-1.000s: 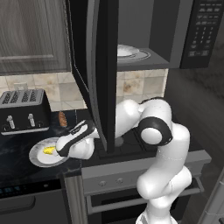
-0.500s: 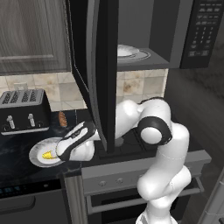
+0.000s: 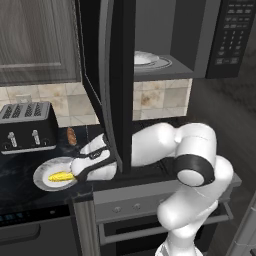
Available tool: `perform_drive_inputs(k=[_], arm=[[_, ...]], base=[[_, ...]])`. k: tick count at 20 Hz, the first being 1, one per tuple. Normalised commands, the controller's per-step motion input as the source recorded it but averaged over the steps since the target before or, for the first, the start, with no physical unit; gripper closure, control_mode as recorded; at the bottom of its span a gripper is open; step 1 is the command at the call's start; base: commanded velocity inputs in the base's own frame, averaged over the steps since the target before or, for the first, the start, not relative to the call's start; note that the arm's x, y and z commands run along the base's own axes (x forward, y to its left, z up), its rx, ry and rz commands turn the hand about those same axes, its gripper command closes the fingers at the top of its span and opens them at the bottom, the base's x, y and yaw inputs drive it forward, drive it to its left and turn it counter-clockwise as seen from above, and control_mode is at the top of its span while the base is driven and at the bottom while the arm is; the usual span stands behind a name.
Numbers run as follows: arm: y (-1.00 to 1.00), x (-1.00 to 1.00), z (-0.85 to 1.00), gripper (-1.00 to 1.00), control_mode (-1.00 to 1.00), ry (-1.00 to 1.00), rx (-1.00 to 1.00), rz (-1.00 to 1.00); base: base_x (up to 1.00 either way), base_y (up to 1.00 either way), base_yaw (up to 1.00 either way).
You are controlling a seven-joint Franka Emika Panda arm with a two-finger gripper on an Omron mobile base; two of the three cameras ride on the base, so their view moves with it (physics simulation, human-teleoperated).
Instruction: Pick the corn from the microwave and place it on plate located on the counter.
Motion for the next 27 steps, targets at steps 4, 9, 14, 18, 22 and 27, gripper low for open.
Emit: perform_drive_inputs(k=[4,9,14,18,22,27], arm=[[-0.91,0.03,0.37,-1.00,-1.00,0.10,0.00,-0.20],[-1.00,0.02,0.72,-1.00,-1.00,0.17,0.02,-0.16],[-1.00,0.00,0.91,-1.00,-1.00,0.19,0.01,-0.13],[-1.00,-0.26,0.78,-1.00,-1.00,0.25,0.00,-0.21],[-1.00,-0.38,0.49,-1.00,-1.00,0.24,0.00,-0.24],[-0.89,-0.45,0.27,-1.00,-1.00,0.22,0.00,-0.27]], base=[[0.00,0.00,0.00],[0.00,0.00,0.00],[0.00,0.00,0.00],[0.00,0.00,0.00],[0.00,0.00,0.00],[0.00,0.00,0.00]])
